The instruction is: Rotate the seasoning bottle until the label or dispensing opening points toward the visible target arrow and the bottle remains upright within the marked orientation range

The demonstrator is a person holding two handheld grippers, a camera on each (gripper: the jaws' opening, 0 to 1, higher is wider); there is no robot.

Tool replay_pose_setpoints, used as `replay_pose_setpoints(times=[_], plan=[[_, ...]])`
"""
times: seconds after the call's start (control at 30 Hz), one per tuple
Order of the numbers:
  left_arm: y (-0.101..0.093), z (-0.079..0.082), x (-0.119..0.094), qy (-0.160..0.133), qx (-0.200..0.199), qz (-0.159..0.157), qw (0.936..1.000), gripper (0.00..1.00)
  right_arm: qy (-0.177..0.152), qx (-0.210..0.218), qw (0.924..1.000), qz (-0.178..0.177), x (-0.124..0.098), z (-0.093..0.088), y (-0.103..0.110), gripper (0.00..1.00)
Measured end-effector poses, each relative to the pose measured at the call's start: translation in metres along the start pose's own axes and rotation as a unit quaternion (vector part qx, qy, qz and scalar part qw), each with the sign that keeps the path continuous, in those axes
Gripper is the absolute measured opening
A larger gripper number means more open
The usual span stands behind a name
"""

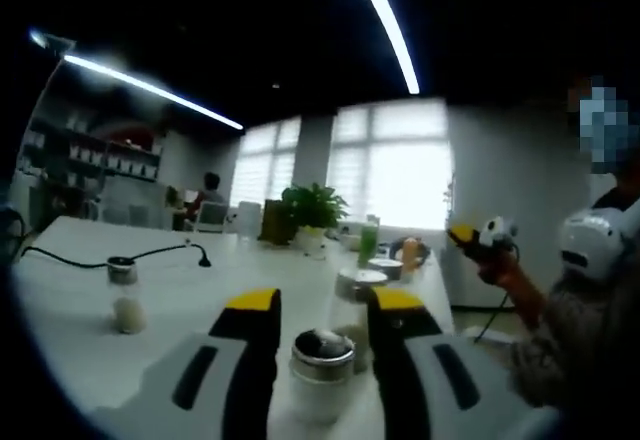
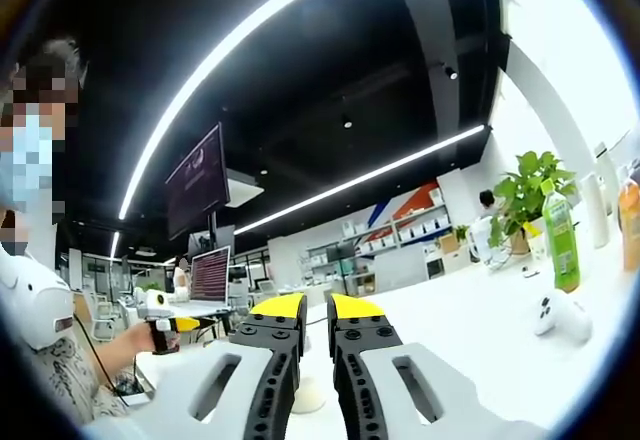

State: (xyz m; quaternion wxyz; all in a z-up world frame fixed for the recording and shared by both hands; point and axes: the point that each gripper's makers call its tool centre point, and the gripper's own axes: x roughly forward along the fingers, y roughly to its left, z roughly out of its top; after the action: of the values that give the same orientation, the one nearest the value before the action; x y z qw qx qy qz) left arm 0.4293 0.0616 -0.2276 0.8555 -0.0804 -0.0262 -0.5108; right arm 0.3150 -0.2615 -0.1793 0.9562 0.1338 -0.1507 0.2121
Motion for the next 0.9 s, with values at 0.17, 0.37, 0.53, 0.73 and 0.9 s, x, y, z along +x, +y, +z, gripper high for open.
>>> replay_pose_setpoints(times=[0.17, 0.37, 0.53, 0.73, 0.9], plan=[[0.001, -0.004, -0.008, 0.019, 0.018, 0.030, 0.9992, 0.37, -0.002, 0.000, 1.0000, 0.000, 0.000, 0.001, 0.000, 0.07], [0.001, 0.010, -0.023, 0.002, 0.033, 0.061, 0.9976, 0.37, -0.002, 0.000, 1.0000, 0.003, 0.001, 0.001, 0.002, 0.07], [-0.002, 0.021, -0.038, -0.009, 0.038, 0.076, 0.9963, 0.37, 0.003, -0.010, 0.9999, 0.006, 0.005, -0.001, 0.005, 0.07], [-0.008, 0.030, -0.059, -0.028, 0.043, 0.106, 0.9930, 0.36, 0.007, -0.013, 0.9998, 0.014, 0.012, -0.004, 0.005, 0.07], [-0.016, 0.027, -0.073, -0.016, 0.064, 0.133, 0.9889, 0.37, 0.010, -0.012, 0.9995, 0.028, 0.021, -0.007, 0.008, 0.07]])
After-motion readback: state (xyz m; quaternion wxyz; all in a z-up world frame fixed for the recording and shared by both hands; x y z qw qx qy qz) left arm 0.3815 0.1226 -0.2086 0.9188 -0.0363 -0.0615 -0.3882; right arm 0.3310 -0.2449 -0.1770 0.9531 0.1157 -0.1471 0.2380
